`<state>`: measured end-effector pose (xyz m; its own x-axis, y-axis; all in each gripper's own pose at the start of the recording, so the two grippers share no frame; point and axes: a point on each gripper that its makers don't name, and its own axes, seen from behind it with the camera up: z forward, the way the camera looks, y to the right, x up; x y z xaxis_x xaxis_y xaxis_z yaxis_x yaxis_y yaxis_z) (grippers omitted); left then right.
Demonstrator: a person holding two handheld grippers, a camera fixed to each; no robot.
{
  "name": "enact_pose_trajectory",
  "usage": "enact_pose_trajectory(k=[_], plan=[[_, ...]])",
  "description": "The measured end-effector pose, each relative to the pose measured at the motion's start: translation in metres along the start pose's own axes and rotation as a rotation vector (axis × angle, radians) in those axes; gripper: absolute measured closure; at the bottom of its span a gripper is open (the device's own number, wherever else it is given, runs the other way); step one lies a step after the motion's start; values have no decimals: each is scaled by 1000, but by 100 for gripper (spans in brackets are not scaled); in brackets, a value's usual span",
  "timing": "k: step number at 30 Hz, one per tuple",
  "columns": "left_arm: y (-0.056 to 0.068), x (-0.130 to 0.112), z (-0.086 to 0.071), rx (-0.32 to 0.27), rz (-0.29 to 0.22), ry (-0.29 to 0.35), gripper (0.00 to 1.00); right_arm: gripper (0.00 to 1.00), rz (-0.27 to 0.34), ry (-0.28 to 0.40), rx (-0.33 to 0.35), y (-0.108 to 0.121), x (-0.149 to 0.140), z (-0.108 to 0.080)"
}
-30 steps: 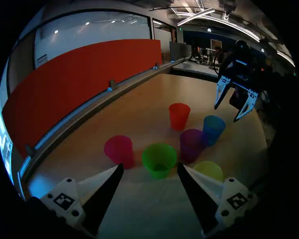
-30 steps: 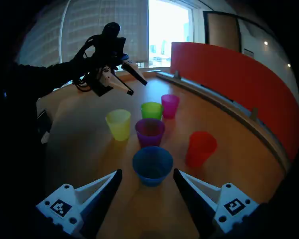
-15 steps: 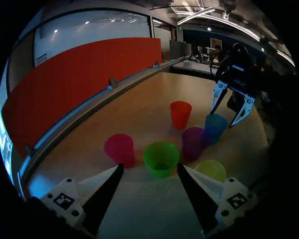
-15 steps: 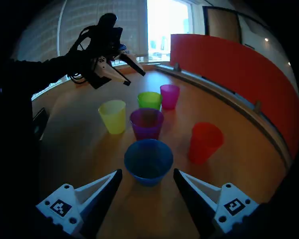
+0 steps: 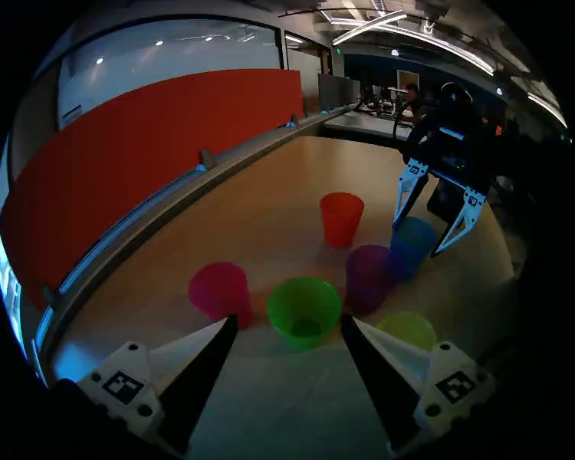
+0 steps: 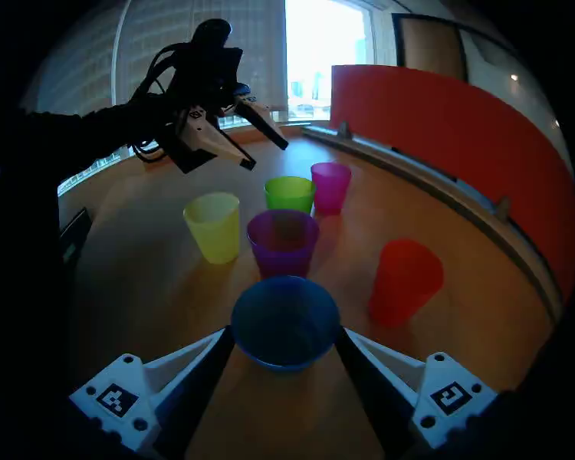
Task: Pour water
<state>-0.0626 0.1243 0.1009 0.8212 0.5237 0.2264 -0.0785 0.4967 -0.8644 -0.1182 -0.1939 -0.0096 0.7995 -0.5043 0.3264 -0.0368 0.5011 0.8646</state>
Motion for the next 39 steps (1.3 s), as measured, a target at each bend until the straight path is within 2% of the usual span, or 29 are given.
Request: enact_pose_trajectory(k=[11,15,26,39], plan=[[7,0,9,-23,10,-10,0,0,4,26,13,-2,4,14],[8,1,12,-31,14,-12,0,8,5,33,11,-1,5,17],[14,0,18,-62,19,-26,0,9,-2,34,14,-1,4,17],[17,-10,36,-81,13,-58,0,9,-9,35,20,-2,2,15]])
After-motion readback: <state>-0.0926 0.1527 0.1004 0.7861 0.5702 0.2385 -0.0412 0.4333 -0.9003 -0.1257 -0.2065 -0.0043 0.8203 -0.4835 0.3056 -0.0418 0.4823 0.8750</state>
